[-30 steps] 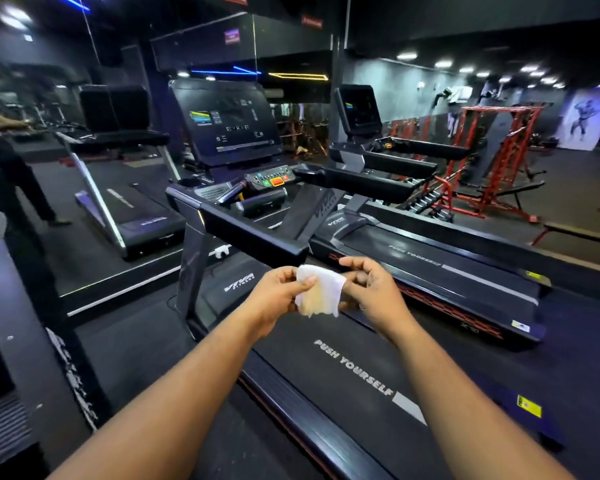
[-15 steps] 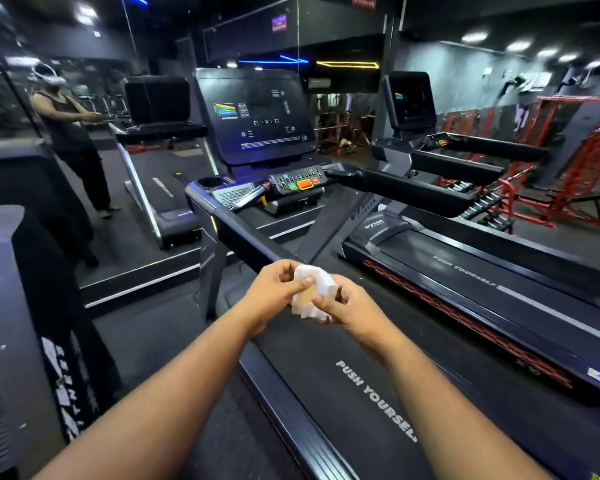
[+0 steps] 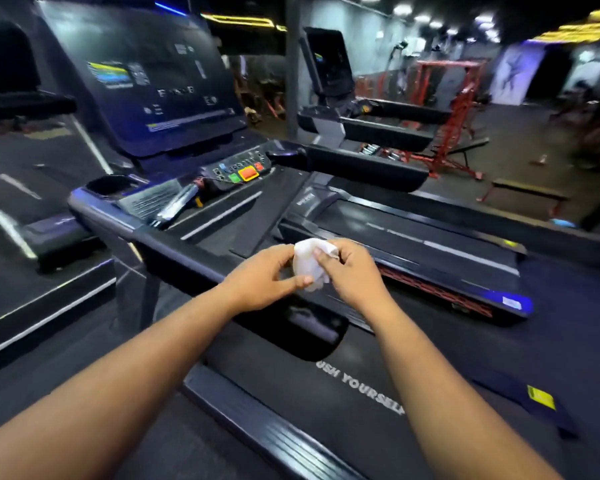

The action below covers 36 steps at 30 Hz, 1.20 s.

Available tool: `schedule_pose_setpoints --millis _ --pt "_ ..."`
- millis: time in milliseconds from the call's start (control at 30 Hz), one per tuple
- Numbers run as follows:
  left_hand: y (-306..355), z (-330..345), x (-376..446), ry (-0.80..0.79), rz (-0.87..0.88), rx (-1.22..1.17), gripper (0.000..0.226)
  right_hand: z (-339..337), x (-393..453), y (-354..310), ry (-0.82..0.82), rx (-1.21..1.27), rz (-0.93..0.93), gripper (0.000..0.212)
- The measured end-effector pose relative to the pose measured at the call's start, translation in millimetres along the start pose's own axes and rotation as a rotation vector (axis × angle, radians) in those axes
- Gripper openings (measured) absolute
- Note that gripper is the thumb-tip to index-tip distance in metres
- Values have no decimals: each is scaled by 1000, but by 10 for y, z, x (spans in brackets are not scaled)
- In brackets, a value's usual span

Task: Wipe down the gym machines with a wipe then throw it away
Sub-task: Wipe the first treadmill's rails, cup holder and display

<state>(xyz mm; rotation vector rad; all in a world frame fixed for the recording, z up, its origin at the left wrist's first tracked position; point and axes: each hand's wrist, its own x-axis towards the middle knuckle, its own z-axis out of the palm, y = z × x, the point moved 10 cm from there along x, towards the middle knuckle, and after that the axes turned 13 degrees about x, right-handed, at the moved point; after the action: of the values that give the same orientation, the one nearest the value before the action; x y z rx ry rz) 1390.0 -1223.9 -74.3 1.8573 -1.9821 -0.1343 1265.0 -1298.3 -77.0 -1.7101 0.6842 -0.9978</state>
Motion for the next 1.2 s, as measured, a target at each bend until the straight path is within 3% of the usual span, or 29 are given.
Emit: schedule_pose_setpoints --millis 133,300,400,533,700,800,967,1133,1200 --pt "-268 62 147 -92 114 122 53 24 -38 3 83 -96 4 11" --pt "-454 328 241 -196 235 241 73 -24 -79 -96 128 -201 -20 26" --pt "-434 442 238 -214 334 241 72 105 -131 -195 113 -269 -18 28" --pt "-318 532 199 -239 502 297 63 329 -290 -267 110 -533 8 42" --pt "-337 609 65 -297 676 368 89 565 -765 -151 320 -949 65 54" --pt "-408 624 -67 -309 849 434 92 1092 -946 40 331 -1131 63 55" --pt "-641 498 -146 -290 1029 481 99 1420 -1150 199 402 -1208 92 62" --pt "-692 465 -141 -329 1094 435 103 990 -1263 143 782 -1114 318 76" --pt "-682 459 -143 -318 1089 407 104 1249 -1075 104 736 -1114 256 75"
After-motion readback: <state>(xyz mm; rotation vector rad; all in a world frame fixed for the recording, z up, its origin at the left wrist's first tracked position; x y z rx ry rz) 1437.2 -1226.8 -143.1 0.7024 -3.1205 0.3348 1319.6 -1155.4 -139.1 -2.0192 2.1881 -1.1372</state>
